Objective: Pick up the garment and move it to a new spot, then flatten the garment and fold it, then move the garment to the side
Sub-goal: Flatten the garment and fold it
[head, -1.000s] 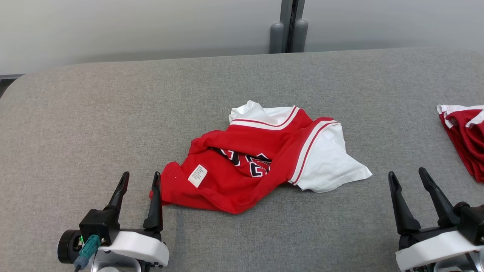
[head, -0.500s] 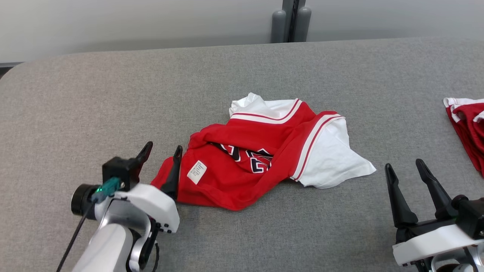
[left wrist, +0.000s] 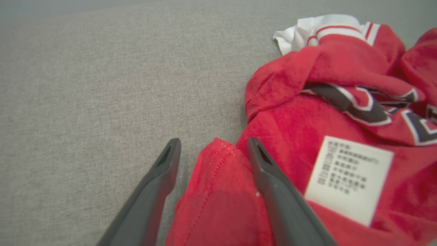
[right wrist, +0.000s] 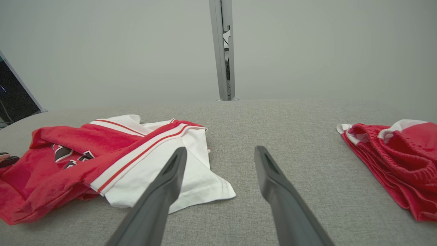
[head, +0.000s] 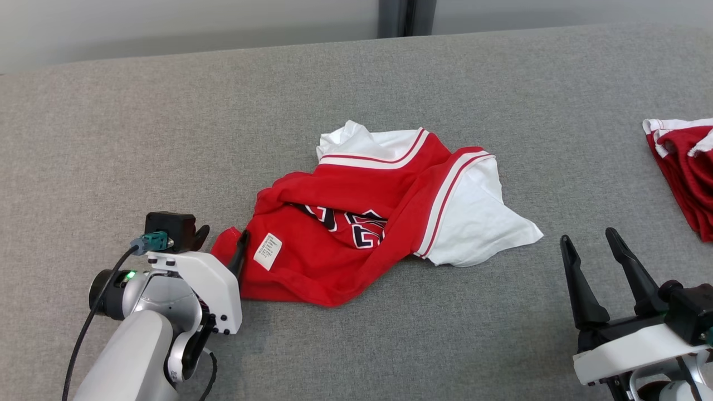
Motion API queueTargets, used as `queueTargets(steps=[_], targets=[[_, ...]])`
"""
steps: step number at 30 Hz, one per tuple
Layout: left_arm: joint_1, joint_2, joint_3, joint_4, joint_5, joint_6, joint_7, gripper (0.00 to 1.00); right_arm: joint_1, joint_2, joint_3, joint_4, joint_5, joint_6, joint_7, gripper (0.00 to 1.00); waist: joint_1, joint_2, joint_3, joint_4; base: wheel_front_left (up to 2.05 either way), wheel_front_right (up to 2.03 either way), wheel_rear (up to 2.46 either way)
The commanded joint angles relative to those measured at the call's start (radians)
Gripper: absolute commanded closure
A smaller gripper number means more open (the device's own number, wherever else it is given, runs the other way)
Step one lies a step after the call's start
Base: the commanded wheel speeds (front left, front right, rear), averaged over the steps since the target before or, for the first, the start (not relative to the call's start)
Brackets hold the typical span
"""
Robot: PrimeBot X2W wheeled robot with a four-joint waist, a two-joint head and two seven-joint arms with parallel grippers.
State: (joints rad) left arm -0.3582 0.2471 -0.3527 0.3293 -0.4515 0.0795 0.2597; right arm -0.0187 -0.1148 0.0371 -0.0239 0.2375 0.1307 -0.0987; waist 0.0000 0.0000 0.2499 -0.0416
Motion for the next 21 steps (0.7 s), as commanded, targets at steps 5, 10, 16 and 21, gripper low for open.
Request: queueTargets(steps=[5, 10, 16, 21], targets=[[0.008, 0.008, -0.003, 0.022, -0.023, -0.013, 0.018, 0.07, -0.021, -0.013, 0.003, 0.006, 0.004, 0.0, -0.009, 0.0, 0.0, 0.0, 0.008, -0.003, 0.0, 0.0, 0.0], [0.025, 0.003, -0.009, 0.035, -0.043, -0.025, 0.037, 0.58, -0.029, -0.016, 0.0, 0.009, 0.003, 0.0, -0.013, 0.0, 0.0, 0.0, 0.013, -0.003, 0.0, 0.0, 0.0], [0.017, 0.004, -0.018, 0.047, -0.026, -0.02, -0.004, 1.0, -0.036, -0.018, -0.001, 0.011, 0.003, 0.0, -0.014, 0.0, 0.0, 0.0, 0.017, -0.002, 0.0, 0.0, 0.0], [0.005, 0.009, -0.012, 0.034, -0.006, -0.007, -0.068, 1.0, -0.034, -0.019, -0.009, 0.015, 0.0, 0.0, -0.006, 0.0, 0.0, 0.0, 0.014, 0.001, 0.0, 0.0, 0.0]])
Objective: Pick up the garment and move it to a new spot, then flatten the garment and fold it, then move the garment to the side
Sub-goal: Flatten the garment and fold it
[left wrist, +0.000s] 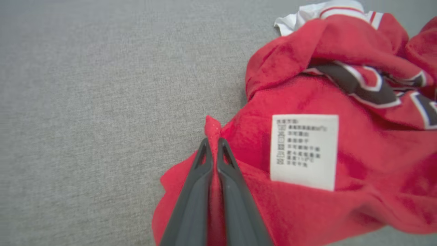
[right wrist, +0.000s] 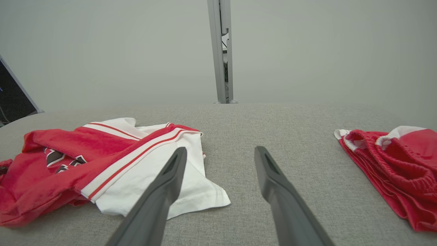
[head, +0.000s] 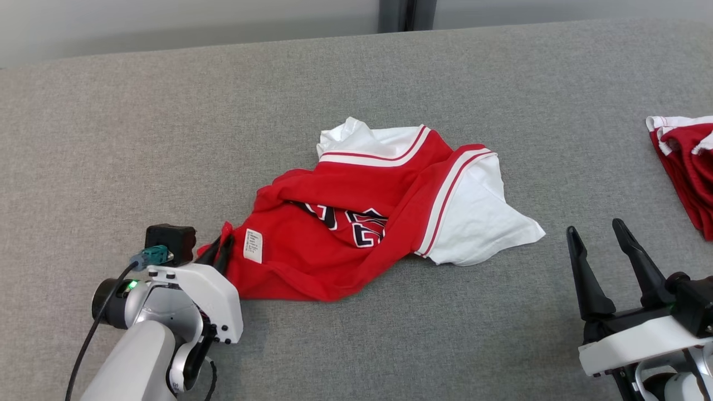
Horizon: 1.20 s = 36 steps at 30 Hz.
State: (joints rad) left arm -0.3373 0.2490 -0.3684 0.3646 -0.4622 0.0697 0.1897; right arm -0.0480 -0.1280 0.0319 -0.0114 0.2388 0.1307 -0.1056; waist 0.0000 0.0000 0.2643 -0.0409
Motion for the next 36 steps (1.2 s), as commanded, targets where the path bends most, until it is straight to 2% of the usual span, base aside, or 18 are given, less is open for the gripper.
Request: queueTargets(steps=[1, 7, 13, 19, 27, 28, 29, 30, 32, 36], targets=[[-0.012, 0.005, 0.008, -0.008, 0.004, 0.007, -0.013, 1.0, -0.005, -0.008, -0.007, 0.005, -0.003, 0.0, 0.002, 0.0, 0.0, 0.0, -0.001, 0.001, 0.0, 0.0, 0.0], [0.028, -0.01, 0.038, -0.077, -0.004, 0.041, -0.105, 1.0, -0.03, -0.03, -0.015, 0.057, 0.005, 0.0, 0.0, 0.0, 0.0, 0.0, 0.003, 0.011, 0.0, 0.0, 0.0], [0.057, -0.024, 0.043, -0.142, -0.002, 0.063, -0.156, 1.0, -0.112, -0.08, 0.009, 0.22, 0.035, 0.0, -0.014, 0.0, 0.0, 0.0, 0.027, 0.038, 0.0, 0.0, 0.0], [0.056, -0.038, 0.03, -0.165, 0.001, 0.056, -0.189, 1.0, -0.215, -0.116, 0.083, 0.403, 0.069, 0.0, -0.032, 0.0, 0.0, 0.0, 0.048, 0.072, 0.0, 0.0, 0.0], [0.052, -0.048, 0.025, -0.164, 0.001, 0.05, -0.234, 1.0, -0.27, -0.134, 0.195, 0.544, 0.121, 0.0, -0.034, 0.0, 0.0, 0.0, 0.06, 0.092, 0.0, 0.0, 0.0], [0.054, -0.049, 0.025, -0.165, 0.0, 0.048, -0.241, 1.0, -0.275, -0.132, 0.212, 0.562, 0.131, 0.0, -0.033, 0.19, 0.0, 0.0, 0.061, 0.093, 0.0, 0.0, 0.0], [0.057, -0.051, 0.026, -0.168, -0.003, 0.049, -0.249, 1.0, -0.281, -0.132, 0.225, 0.578, 0.142, 0.0, -0.036, 0.79, 0.0, 0.0, 0.062, 0.093, 0.0, 0.0, 0.0], [0.06, -0.052, 0.029, -0.172, -0.003, 0.05, -0.262, 1.0, -0.286, -0.134, 0.236, 0.59, 0.152, 0.0, -0.039, 1.0, 0.0, 0.0, 0.062, 0.093, 0.0, 0.0, 0.0], [0.067, -0.053, 0.034, -0.178, -0.007, 0.051, -0.28, 1.0, -0.295, -0.137, 0.249, 0.606, 0.171, 0.0, -0.056, 1.0, 0.0, 0.0, 0.063, 0.093, 0.0, 0.0, 0.0], [0.077, -0.053, 0.049, -0.202, -0.014, 0.052, -0.323, 0.93, -0.308, -0.157, 0.243, 0.595, 0.206, 0.0, -0.099, 1.0, 0.0, 0.0, 0.058, 0.095, 0.0, 0.0, 0.0]])
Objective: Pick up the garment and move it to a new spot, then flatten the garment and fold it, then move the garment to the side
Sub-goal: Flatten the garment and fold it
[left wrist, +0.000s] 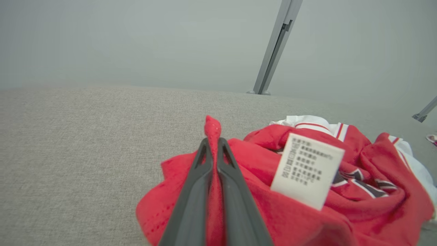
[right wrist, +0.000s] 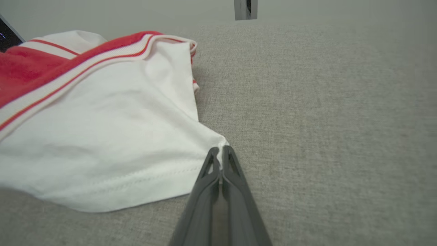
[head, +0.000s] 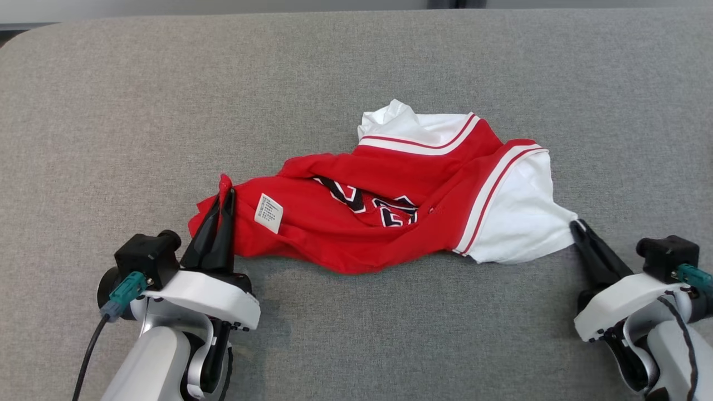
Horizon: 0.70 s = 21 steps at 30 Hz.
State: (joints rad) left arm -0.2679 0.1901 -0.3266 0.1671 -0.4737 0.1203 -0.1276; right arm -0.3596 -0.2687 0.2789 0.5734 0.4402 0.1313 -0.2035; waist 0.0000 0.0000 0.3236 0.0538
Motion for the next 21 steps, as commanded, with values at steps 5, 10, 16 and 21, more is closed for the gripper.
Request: queueTargets(steps=[5, 10, 16, 21], targets=[[0.011, 0.016, 0.026, -0.038, -0.007, -0.004, -0.049, 0.87, 0.014, -0.034, -0.051, -0.071, 0.02, 0.0, -0.037, 1.0, 0.0, 0.0, -0.017, -0.007, 0.0, 0.0, 0.0], [0.012, 0.027, 0.037, -0.092, -0.009, -0.002, -0.067, 0.83, 0.018, -0.05, -0.107, -0.19, 0.006, 0.0, -0.041, 1.0, 0.0, 0.0, -0.039, -0.021, 0.0, 0.0, 0.0], [-0.046, 0.059, 0.047, -0.182, 0.017, -0.004, -0.072, 1.0, -0.019, -0.069, -0.184, -0.382, -0.025, 0.0, 0.019, 1.0, 0.0, 0.0, -0.064, -0.034, 0.0, 0.0, 0.0], [-0.139, 0.098, 0.064, -0.251, 0.038, -0.013, -0.051, 1.0, -0.107, -0.086, -0.245, -0.541, -0.051, 0.0, 0.106, 1.0, 0.0, 0.0, -0.094, -0.051, 0.0, 0.0, 0.0]])
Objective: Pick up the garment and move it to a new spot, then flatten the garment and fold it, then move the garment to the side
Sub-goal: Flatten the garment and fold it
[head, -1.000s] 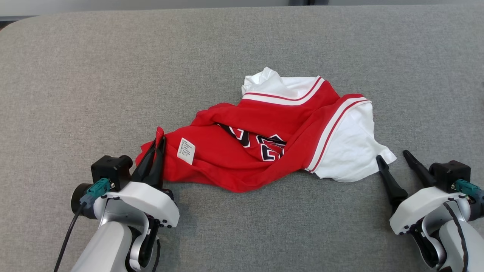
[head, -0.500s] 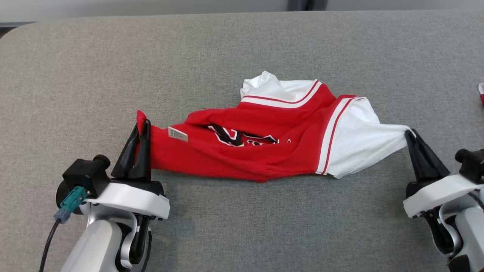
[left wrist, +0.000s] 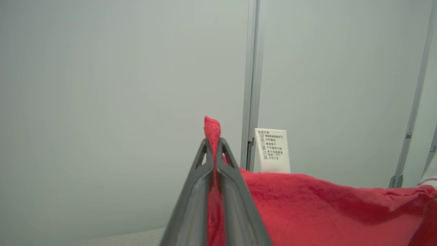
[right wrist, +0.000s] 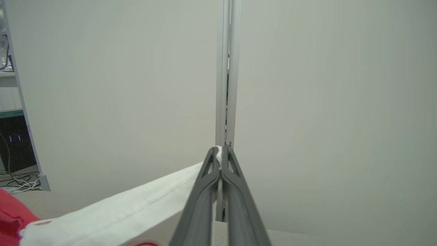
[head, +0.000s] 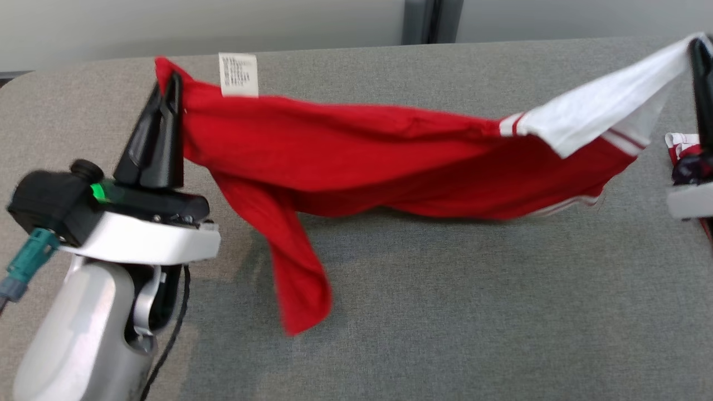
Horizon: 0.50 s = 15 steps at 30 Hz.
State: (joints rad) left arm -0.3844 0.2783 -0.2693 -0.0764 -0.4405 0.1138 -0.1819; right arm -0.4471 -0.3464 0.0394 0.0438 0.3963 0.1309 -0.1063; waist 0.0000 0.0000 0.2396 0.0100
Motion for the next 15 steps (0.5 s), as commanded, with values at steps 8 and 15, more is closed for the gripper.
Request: queueTargets(steps=[8, 15], targets=[[-0.284, 0.054, 0.027, -0.05, 0.024, -0.035, 0.075, 1.0, -0.263, -0.035, 0.002, -0.141, -0.007, 0.0, 0.128, 1.0, 0.0, 0.0, -0.056, -0.025, 0.0, 0.0, 0.0], [-0.474, 0.077, 0.016, -0.017, 0.029, -0.071, 0.141, 1.0, -0.454, -0.04, 0.019, -0.12, 0.018, 0.0, 0.172, 1.0, 0.0, 0.0, -0.064, -0.049, 0.0, 0.0, 0.0]])
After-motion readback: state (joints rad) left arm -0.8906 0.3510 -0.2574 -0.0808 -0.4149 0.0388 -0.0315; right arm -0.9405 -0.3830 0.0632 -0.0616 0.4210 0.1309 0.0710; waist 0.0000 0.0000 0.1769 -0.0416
